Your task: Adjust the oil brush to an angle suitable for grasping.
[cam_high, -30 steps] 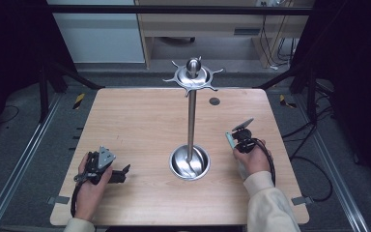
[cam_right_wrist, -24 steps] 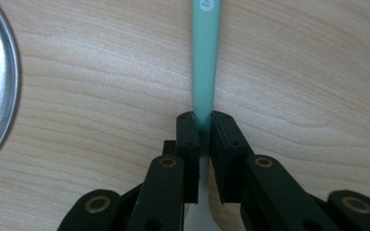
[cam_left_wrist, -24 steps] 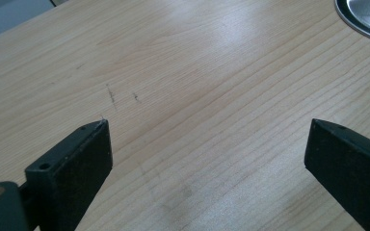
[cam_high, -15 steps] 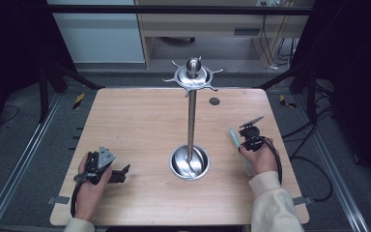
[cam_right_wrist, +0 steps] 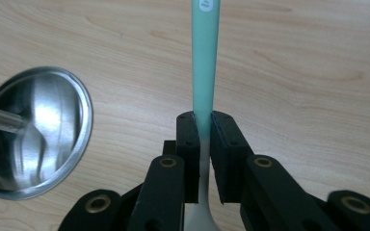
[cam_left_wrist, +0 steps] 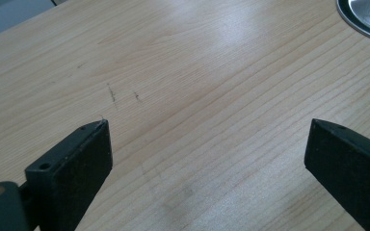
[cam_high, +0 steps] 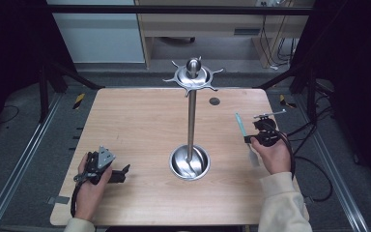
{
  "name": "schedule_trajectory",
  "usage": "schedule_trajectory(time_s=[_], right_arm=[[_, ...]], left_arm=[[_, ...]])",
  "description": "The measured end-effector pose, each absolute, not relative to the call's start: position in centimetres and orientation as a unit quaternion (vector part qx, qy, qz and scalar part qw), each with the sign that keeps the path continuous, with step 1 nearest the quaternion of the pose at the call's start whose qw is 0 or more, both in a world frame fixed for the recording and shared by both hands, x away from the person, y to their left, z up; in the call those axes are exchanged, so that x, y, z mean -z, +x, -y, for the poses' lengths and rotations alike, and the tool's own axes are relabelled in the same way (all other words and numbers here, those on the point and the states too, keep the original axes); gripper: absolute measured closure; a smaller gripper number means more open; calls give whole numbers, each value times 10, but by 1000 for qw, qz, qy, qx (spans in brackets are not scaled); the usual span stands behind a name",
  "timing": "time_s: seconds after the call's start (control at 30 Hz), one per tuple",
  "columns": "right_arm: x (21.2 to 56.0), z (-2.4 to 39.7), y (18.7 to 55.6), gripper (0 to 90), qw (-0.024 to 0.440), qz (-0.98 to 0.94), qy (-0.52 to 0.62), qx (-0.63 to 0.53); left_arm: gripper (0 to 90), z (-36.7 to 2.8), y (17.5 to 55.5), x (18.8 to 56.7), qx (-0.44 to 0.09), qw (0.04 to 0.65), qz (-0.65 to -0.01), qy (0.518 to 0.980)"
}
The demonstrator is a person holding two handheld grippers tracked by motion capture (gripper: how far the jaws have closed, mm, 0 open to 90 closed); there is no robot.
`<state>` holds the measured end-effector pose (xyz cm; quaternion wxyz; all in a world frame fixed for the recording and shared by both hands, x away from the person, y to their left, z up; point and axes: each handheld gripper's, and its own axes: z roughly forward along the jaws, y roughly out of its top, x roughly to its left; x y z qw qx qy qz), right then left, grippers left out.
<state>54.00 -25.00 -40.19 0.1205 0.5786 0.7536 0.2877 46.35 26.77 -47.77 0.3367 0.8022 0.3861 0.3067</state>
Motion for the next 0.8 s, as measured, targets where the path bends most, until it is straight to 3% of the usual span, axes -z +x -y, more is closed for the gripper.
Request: schedule_trajectory(time_s=[0.8], right_arm=[[310, 238, 491, 828, 208, -739, 492, -410]], left_arm=[[25, -268, 463, 476, -308, 341, -385, 800]])
